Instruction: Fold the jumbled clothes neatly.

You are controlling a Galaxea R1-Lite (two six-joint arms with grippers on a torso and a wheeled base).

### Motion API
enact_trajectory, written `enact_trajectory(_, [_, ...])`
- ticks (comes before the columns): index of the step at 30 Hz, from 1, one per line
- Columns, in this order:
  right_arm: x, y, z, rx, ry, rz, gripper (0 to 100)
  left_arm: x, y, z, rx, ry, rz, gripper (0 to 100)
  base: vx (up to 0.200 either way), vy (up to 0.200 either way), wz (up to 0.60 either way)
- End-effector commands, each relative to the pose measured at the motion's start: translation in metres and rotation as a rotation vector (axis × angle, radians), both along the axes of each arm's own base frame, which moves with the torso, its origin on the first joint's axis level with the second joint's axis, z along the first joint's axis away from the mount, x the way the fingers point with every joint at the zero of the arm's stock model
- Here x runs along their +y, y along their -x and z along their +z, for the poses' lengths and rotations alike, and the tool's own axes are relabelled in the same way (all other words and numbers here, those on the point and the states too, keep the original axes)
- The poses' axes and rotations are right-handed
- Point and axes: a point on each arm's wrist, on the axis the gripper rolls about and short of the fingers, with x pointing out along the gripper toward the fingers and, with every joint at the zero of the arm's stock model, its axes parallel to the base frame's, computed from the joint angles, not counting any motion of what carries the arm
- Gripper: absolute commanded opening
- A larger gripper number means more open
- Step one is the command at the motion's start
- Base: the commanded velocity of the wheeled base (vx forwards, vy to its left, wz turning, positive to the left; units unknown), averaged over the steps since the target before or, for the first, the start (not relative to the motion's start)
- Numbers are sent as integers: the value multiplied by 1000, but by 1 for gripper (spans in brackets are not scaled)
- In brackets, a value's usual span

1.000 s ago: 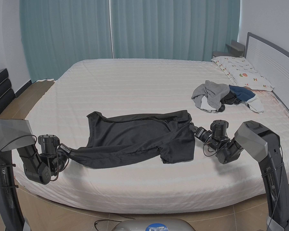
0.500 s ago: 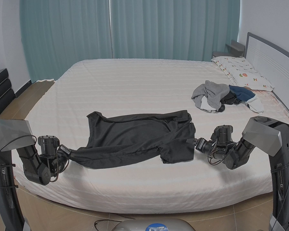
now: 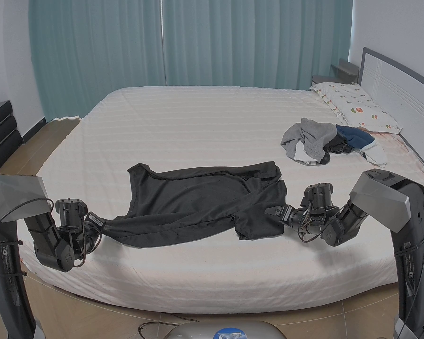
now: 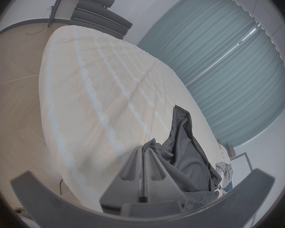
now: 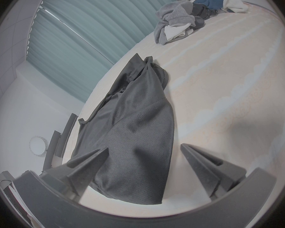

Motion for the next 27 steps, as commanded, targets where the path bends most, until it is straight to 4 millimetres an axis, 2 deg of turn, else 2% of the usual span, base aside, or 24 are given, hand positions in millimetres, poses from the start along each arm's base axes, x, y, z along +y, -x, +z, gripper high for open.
enact_trajectory(1, [1, -1, 1, 0, -1, 4, 0, 0, 0, 0, 0, 0, 1, 0, 0, 0, 0])
enact_trajectory(8, [0, 1, 4, 78, 32, 6, 0, -2, 3, 0, 11, -1, -6, 0, 0, 0, 0])
enact_trajectory(13, [-8, 6, 18, 75, 35, -6, 0, -2, 4, 1, 13, -4, -8, 0, 0, 0, 0])
enact_trajectory(14, [-18, 11, 26, 75, 36, -19, 0, -2, 6, 1, 20, -10, -12, 0, 0, 0, 0])
enact_trajectory(15, [-19, 11, 27, 75, 35, -20, 0, -2, 6, 1, 20, -11, -13, 0, 0, 0, 0])
enact_trajectory(16, [-28, 18, 34, 82, 31, -28, 0, -2, 11, 3, 30, -33, -28, 0, 0, 0, 0])
enact_trajectory(20, [-41, 41, 33, 139, 25, -25, 0, -2, 23, 9, 52, -96, -70, 0, 0, 0, 0])
enact_trajectory(24, [-44, 69, 40, 184, 31, -14, 0, -2, 33, 13, 72, -154, -109, 0, 0, 0, 0])
enact_trajectory(27, [-43, 92, 52, 198, 30, 6, 0, -2, 42, 16, 91, -206, -142, 0, 0, 0, 0])
